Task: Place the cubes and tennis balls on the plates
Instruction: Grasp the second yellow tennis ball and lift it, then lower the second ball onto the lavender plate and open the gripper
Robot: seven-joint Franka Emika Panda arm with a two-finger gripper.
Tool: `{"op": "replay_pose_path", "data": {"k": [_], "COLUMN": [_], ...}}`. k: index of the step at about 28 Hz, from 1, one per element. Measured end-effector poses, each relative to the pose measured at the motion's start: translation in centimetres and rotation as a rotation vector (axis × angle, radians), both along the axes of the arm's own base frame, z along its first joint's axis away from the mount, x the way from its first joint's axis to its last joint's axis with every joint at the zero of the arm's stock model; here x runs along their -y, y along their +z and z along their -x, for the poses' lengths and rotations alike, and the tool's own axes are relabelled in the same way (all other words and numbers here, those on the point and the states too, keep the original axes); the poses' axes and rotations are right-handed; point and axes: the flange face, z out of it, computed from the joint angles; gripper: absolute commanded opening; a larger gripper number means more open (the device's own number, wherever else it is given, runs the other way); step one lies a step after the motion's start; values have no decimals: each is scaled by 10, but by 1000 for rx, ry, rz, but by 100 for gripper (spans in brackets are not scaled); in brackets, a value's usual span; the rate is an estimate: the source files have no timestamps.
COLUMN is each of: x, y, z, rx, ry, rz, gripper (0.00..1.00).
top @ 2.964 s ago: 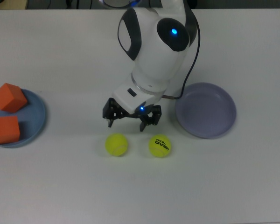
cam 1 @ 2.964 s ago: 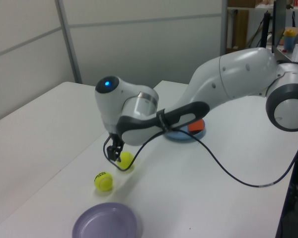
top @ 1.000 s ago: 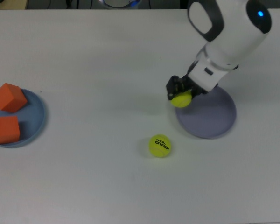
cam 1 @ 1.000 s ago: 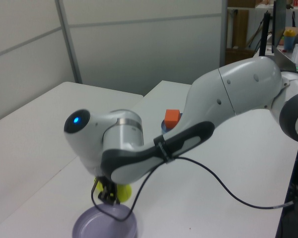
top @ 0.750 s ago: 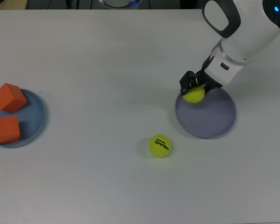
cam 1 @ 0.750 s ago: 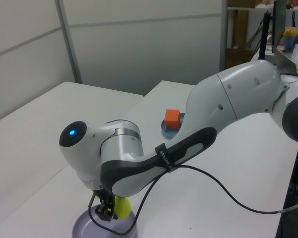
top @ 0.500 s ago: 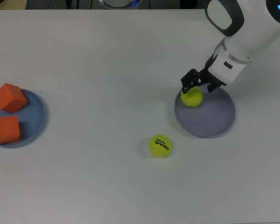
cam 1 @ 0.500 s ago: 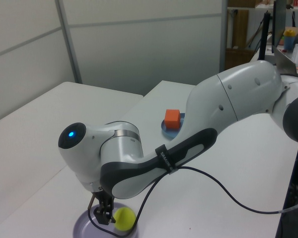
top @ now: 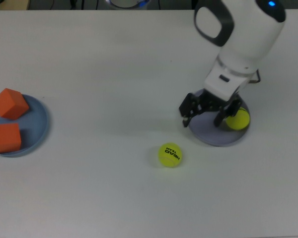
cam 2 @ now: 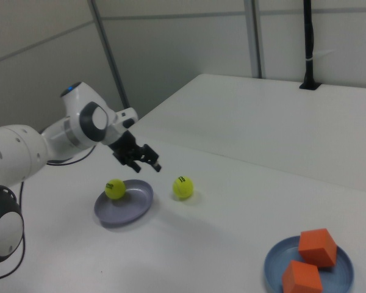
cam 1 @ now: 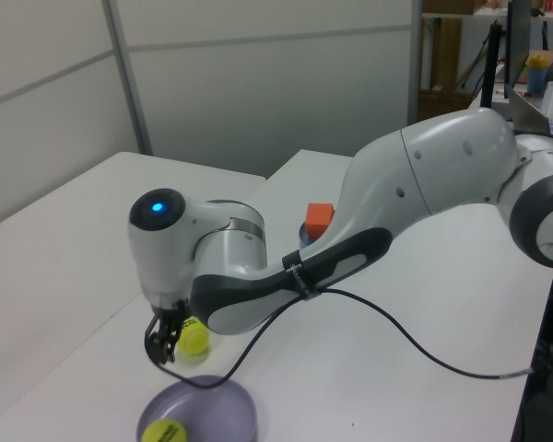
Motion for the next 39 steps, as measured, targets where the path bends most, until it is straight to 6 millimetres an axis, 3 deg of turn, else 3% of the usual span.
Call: {"op": "replay_pose_path", "data": {"k": [7, 14, 16, 17, 18, 19, 21, 26, 32, 36, 39], "x": [39, 48, 50, 50, 51, 53, 56, 60, 58, 54, 52], "y": [-32, -65, -73, -75, -77, -79, -83, -93, -89, -55, -16], "z": [-36, -44, -45, -45, -46, -46, -48, -50, -52, -54, -46], "rx": [70, 66, 64, 64, 65, 66, 69, 62, 75, 105, 60], "ry": [-16, 2, 8, 11, 13, 14, 20, 31, 35, 17, 4], "rz": [10, 68, 83, 88, 93, 97, 110, 129, 122, 73, 34], "gripper": [100, 100, 93, 84, 69, 30, 0, 0, 0, 0, 0]}}
